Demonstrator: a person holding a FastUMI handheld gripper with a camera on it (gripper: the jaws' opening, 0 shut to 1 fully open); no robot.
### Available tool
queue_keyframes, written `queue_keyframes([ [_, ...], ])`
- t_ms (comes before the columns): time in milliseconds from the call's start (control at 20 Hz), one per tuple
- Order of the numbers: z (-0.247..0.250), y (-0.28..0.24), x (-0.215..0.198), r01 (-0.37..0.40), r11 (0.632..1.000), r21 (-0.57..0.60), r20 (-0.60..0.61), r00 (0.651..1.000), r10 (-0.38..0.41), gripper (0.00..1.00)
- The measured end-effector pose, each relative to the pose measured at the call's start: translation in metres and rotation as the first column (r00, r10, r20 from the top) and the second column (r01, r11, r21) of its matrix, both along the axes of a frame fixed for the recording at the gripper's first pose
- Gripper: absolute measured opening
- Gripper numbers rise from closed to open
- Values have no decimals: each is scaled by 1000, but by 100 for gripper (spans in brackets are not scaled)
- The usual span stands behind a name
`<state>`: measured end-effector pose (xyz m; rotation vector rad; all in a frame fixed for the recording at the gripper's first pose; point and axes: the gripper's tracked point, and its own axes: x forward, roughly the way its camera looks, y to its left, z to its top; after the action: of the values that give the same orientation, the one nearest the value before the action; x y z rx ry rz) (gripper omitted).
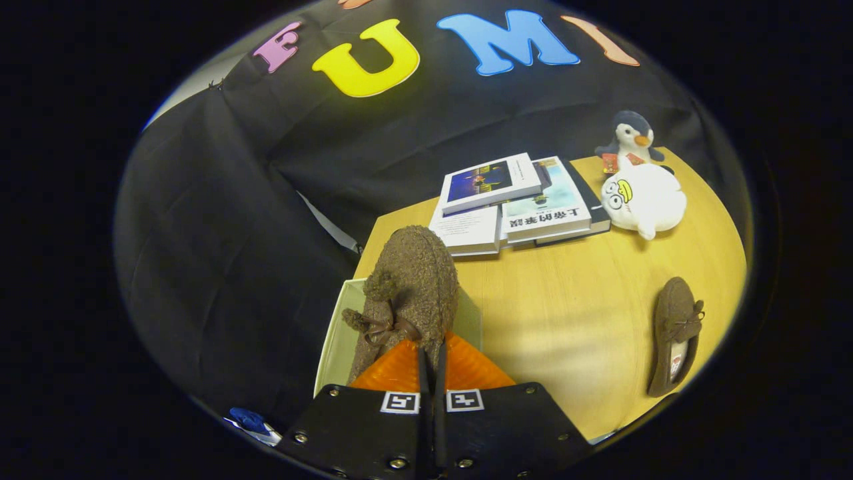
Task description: Open the storage box then place both shoes into the box .Put the left shoe in first, then the right shoe, with the right side of both shoes facing outward in a uniform manner.
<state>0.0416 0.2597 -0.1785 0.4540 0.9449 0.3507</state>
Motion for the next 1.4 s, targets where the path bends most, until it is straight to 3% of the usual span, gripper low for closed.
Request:
queue_keyframes([
  [500,-47,82,-8,-76,997,-24,-61,995,75,1],
  [1150,-114,128,-24,-153,984,-89,-136,981,140,1],
  [1300,-107,137,-32,-189,980,-54,-99,978,183,21],
  [1350,-101,139,-32,-194,980,-33,-81,978,191,46],
  [1400,-94,139,-31,-200,980,-22,-61,978,198,59],
])
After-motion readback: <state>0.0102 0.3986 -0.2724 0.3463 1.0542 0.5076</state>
